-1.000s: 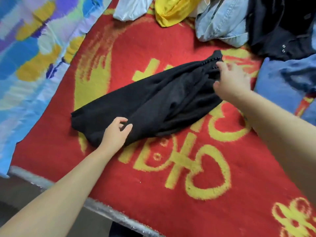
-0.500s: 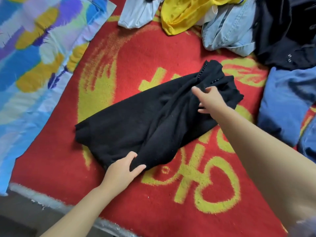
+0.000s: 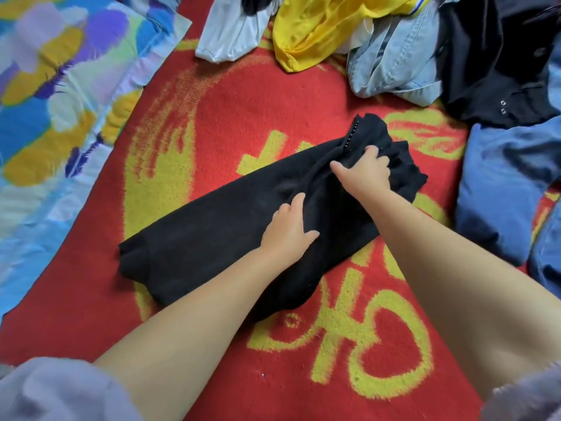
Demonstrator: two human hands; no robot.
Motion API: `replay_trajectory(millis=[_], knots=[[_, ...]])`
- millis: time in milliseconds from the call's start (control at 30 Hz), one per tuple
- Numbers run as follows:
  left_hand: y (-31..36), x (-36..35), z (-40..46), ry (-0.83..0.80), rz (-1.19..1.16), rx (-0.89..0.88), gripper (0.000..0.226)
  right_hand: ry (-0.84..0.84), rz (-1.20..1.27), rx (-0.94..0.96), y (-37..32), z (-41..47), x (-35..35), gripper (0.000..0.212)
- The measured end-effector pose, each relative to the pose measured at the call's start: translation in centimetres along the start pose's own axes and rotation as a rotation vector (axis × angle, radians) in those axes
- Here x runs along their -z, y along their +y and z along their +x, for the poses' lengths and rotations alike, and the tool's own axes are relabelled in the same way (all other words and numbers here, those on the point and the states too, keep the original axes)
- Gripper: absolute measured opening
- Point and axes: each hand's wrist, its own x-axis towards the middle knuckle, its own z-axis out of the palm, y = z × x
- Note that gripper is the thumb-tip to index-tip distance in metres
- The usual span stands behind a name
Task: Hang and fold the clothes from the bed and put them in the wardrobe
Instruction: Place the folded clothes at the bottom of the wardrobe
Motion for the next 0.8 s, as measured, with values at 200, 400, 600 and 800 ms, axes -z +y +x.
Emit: replay_trajectory(millis=[200,400,600,800], knots=[[-0.6,0.5,1.7,-0.183,-0.517,0.076,0.035,-0.057,0.508,-0.084,-0.5,2.5,2.5,0.010],[-0.6,1.4,2.2,-0.294,-0.651,0.009,0.033,-0.520,1.428,-0.151,1.1,0.9,6.6,0.025],[-0.6,0.8,3.5,-0.079,-0.491,0.034,0.031,-0.302,1.078,-0.059,-0.3,2.8,5.6,0.022],[-4.2,2.2,2.6,0.259,-0.246,-0.056,0.027,0.072,0.272,-0.033,1.8,1.4,3.2,0.056]])
